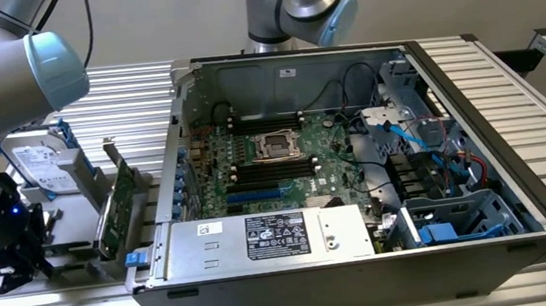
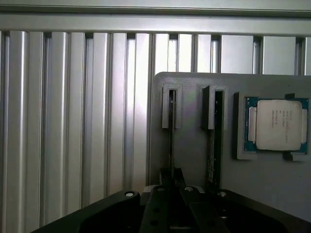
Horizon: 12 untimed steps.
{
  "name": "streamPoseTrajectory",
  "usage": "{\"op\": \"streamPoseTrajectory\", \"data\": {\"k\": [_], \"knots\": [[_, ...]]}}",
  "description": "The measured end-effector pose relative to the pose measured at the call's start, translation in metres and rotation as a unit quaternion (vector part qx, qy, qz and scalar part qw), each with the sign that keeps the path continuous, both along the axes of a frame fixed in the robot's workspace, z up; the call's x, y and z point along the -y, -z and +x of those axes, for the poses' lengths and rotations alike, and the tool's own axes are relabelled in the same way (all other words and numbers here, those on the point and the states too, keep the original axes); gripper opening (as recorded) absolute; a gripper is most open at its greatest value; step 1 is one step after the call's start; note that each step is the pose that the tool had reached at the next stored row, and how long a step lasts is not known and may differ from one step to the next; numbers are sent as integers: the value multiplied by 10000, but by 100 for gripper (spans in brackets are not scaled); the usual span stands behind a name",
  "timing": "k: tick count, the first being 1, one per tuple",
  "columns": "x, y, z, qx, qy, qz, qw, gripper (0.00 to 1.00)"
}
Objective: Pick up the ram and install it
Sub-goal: 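Pick up the ram and move it above insertion slot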
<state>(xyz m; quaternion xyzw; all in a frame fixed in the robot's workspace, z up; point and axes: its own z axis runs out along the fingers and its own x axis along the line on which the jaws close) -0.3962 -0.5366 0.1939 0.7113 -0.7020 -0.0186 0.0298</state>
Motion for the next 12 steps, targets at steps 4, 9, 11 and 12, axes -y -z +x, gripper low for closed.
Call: {"op": "streamPoseTrajectory", "data": {"k": [4,9,11,12], "knots": [[0,0,0,0,0,0,10000,14],[0,-35,0,0,0,1,10000,14],[0,-118,0,-1,0,0,10000,14],[0,-161,0,0,0,1,10000,14]]}}
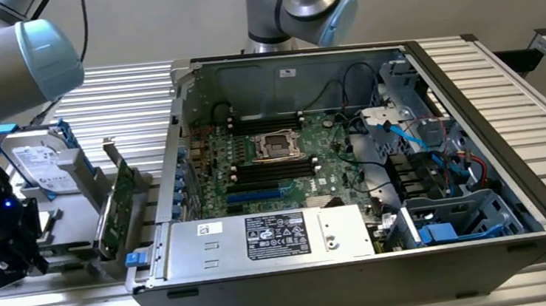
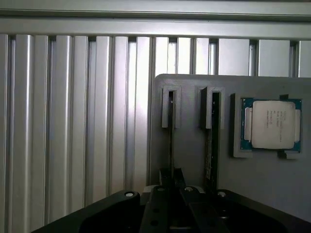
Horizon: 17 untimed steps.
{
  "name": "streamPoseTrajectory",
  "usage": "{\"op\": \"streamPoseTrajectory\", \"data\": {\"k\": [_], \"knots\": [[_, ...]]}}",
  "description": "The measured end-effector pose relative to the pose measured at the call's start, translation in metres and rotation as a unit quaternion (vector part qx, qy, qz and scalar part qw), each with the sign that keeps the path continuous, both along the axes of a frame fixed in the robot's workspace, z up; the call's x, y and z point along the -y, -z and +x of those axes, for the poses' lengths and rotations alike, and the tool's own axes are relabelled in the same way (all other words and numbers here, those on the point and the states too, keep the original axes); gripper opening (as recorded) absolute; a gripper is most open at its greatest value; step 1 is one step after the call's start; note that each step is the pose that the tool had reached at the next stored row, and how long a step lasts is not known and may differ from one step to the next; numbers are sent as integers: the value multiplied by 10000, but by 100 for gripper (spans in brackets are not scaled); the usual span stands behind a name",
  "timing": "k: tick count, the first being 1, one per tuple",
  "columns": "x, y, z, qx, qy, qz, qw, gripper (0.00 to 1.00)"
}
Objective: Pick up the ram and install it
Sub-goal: 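Pick up the ram and move it above insertion slot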
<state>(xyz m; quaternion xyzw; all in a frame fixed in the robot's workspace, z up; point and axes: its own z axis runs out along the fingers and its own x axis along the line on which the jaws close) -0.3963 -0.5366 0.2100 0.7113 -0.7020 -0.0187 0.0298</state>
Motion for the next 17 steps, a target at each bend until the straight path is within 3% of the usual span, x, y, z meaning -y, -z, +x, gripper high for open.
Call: {"op": "streamPoseTrajectory", "data": {"k": [11,17], "knots": [[0,-497,38,-14,0,-1,10000,14],[0,-771,253,-44,-11,1,10000,14]]}}
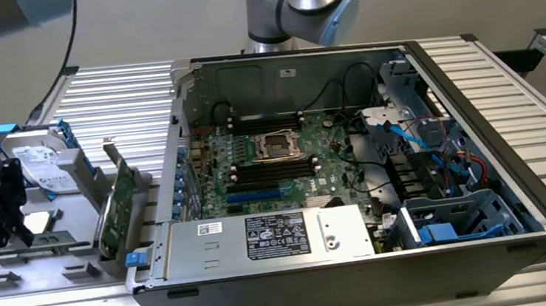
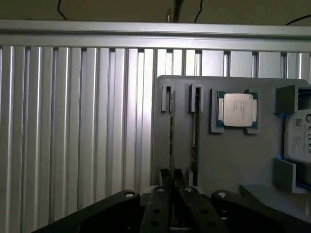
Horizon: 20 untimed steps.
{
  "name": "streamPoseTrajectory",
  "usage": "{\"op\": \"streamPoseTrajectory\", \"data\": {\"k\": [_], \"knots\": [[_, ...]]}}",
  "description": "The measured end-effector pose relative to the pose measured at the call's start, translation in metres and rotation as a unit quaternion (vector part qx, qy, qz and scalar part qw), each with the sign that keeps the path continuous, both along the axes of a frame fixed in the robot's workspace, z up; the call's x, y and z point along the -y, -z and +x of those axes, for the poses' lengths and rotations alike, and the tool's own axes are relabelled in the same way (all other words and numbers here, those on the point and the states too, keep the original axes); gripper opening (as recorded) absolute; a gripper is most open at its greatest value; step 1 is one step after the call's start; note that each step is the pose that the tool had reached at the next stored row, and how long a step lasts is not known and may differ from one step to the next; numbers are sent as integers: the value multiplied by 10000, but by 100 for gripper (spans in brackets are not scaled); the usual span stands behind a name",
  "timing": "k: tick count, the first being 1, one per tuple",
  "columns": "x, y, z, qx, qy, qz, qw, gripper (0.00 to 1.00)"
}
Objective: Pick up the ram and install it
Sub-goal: 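Pick up the ram and move it above insertion slot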
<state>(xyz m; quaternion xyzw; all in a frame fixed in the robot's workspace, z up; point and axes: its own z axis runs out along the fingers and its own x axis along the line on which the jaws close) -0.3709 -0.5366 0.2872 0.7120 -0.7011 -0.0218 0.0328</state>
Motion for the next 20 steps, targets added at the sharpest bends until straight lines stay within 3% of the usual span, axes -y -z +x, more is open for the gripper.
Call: {"op": "streamPoseTrajectory", "data": {"k": [20], "knots": [[-2,-876,844,-97,-38,4,9999,14]]}}
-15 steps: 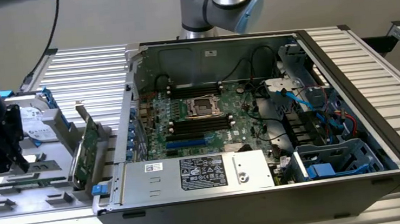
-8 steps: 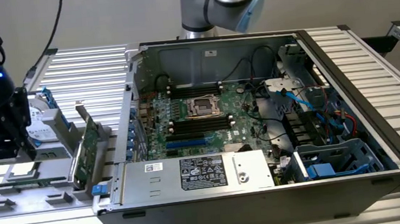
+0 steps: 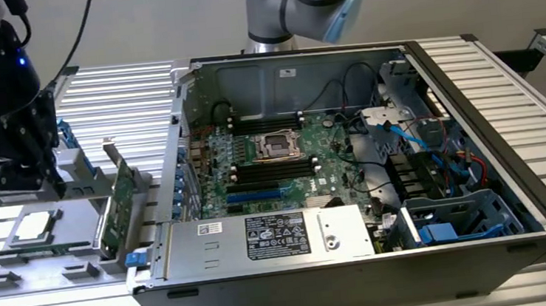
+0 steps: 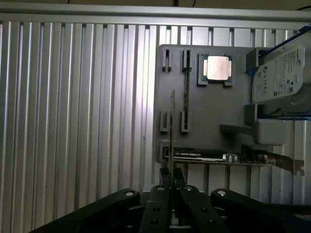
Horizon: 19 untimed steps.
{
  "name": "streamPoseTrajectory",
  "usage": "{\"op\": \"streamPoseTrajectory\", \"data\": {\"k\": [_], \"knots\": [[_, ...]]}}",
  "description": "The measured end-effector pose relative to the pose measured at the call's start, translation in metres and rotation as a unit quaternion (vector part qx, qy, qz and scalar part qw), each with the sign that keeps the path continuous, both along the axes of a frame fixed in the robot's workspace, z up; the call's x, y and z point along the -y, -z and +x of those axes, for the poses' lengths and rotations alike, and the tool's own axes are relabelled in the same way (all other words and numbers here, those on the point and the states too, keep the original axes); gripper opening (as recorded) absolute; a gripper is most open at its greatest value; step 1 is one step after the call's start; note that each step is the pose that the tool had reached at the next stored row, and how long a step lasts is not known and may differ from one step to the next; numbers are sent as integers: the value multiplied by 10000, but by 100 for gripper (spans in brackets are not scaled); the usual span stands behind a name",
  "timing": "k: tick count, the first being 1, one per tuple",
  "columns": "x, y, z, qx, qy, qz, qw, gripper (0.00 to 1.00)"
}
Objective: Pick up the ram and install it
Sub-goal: 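Pick up the ram and move it above insertion slot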
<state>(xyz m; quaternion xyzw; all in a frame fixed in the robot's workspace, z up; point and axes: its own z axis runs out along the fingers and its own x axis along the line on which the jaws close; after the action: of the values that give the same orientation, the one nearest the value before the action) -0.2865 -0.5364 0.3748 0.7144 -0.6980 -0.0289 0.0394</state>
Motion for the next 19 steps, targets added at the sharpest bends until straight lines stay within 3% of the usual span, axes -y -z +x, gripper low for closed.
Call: {"op": "streamPoseTrajectory", "data": {"k": [11,19], "knots": [[-8,-358,503,-28,-1,0,10000,14],[-36,-486,850,-30,-1,0,10000,14]]}}
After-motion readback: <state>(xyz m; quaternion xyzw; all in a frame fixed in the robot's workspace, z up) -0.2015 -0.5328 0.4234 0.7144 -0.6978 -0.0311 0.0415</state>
